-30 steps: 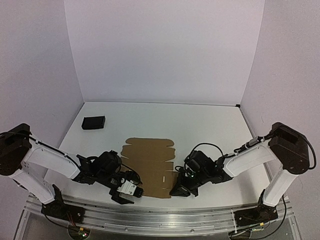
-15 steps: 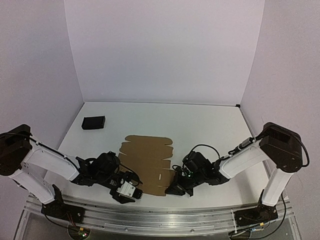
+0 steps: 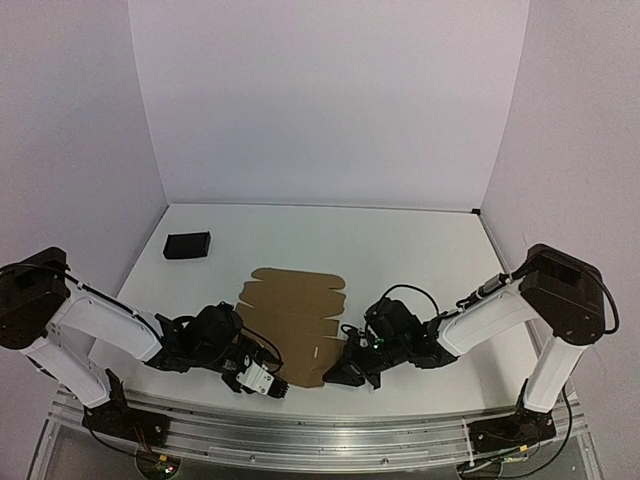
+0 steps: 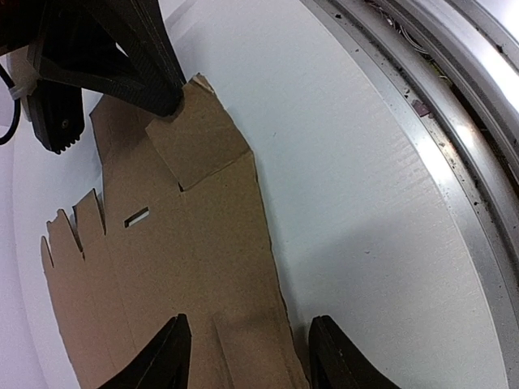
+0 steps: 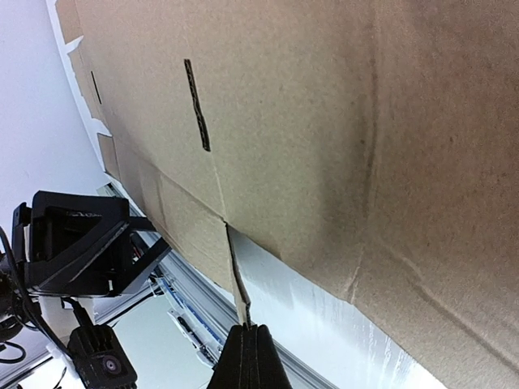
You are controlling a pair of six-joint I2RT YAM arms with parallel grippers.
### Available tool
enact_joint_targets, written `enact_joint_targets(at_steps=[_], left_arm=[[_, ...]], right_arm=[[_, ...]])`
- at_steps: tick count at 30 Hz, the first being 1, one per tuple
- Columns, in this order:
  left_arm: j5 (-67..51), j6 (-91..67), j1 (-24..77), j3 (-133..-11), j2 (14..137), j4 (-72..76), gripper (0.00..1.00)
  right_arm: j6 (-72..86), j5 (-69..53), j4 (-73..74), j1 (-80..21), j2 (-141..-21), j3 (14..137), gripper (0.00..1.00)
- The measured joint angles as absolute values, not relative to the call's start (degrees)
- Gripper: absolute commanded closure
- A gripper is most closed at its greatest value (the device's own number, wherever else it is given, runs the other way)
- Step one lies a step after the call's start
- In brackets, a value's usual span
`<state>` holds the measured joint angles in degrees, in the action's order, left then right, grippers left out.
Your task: Fold the paper box
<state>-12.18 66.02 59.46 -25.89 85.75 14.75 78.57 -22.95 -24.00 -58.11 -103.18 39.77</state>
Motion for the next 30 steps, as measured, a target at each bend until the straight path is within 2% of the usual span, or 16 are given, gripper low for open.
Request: enact_joint_targets(at_steps=[7, 9, 13, 17, 18, 19, 24, 27, 30], left_arm=[[-9.74, 67.32, 59.53, -25.76, 86.08, 13.5, 0.95], [-9.39, 67.46, 59.55, -25.83, 86.13, 13.12, 1.0], [-9.27, 66.94, 59.57, -27.47, 86.13, 10.83, 1.0], [-10.47, 64.62, 59.59, -31.71, 86.16, 3.83, 1.0], [-10.86, 63.83, 59.59, -33.1, 86.17, 1.4, 1.0], [-11.32, 62.91, 59.57, -34.48, 86.17, -1.15, 1.0], [-14.66, 58.22, 59.52, -40.47, 86.24, -13.33, 1.0], [-18.12, 54.85, 59.52, -43.3, 86.72, -19.99, 1.0], [-21.59, 51.43, 59.51, -45.57, 88.38, -25.03, 1.0]], right_arm=[[79.06, -23.04, -24.07, -58.11, -103.18, 39.75, 1.0], [79.15, -23.17, -24.24, -58.11, -103.17, 39.75, 1.0], [79.02, -23.35, -23.53, -58.11, -102.64, 39.82, 0.98], [76.92, -23.16, -15.74, -58.08, -100.11, 42.32, 0.82], [75.74, -22.91, -12.56, -58.06, -98.95, 43.57, 0.75], [74.34, -22.58, -9.18, -58.06, -97.53, 44.94, 0.63], [68.91, -17.68, 5.98, -57.99, -86.91, 50.21, 0.36], [68.45, -13.49, 12.43, -57.51, -79.31, 49.7, 0.23], [70.5, -9.12, 16.59, -56.54, -73.26, 45.33, 0.2]])
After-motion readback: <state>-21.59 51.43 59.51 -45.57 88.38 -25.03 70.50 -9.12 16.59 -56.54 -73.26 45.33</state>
